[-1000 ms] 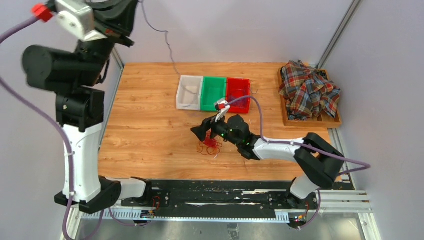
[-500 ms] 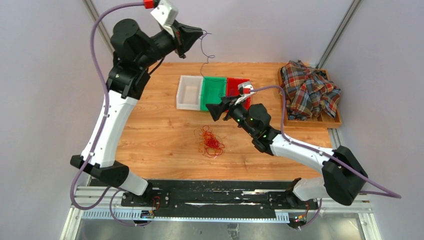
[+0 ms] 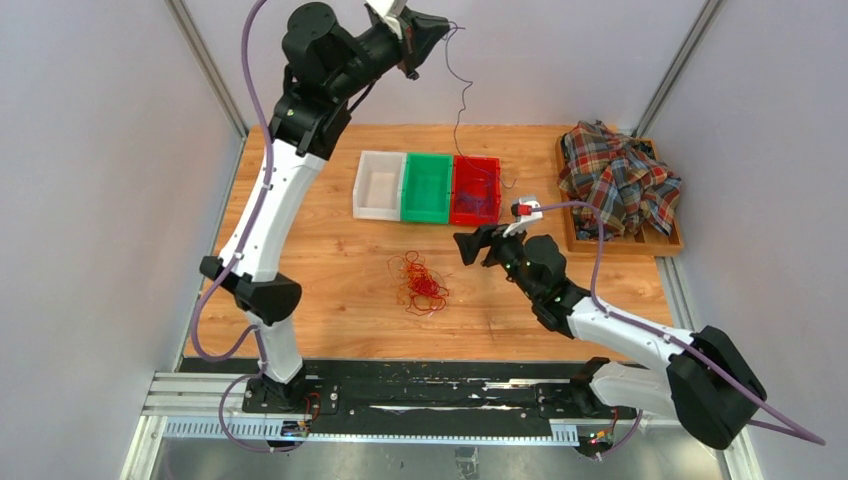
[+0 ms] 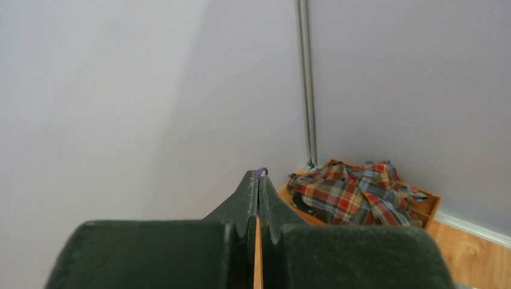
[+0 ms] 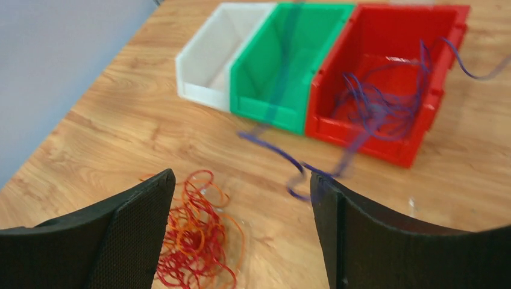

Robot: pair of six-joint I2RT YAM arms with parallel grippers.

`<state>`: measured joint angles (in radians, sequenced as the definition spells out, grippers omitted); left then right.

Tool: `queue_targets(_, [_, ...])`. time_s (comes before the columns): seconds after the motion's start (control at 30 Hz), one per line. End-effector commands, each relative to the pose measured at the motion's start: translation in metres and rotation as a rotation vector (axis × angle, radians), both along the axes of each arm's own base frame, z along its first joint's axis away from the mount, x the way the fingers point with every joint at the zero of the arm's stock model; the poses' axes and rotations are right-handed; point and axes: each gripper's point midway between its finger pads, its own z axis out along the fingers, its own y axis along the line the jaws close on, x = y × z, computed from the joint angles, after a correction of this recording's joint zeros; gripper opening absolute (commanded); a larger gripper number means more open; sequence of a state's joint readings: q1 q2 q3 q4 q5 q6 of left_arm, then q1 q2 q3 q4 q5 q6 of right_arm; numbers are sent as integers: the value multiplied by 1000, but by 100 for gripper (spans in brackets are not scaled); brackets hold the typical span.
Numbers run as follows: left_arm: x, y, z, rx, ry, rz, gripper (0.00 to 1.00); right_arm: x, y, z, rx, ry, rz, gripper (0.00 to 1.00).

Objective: Untangle the cables

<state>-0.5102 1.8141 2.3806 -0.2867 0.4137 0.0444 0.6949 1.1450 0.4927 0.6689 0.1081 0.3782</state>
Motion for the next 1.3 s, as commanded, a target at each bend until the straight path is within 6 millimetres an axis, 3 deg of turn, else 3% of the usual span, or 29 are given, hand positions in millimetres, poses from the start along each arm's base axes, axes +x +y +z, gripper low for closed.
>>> queue_targets(0.0, [12, -9, 17, -21, -87, 49, 0, -5, -34, -25, -37, 58, -126, 81])
queue_targets(0.2, [21, -3, 43, -84, -225, 182, 0, -25, -68, -76, -105, 197, -231, 76])
queue_targets(0.27, [23, -4, 43, -85, -231, 202, 0, -30, -77, -85, -98, 224, -271, 76])
queue_targets(0.6, [31, -26, 20, -45, -199, 179, 0, -36, -87, -82, -62, 212, -300, 75])
queue_targets(0.8, [47, -35, 0, -17, -179, 190, 0, -40, -95, -82, -52, 218, -325, 74])
queue_targets(1.03, [71, -55, -39, 39, -138, 185, 0, -49, -119, -75, -20, 183, -407, 73])
queue_targets(1.27, [77, -71, -55, 56, -130, 169, 0, -56, -133, -71, 23, 147, -446, 72])
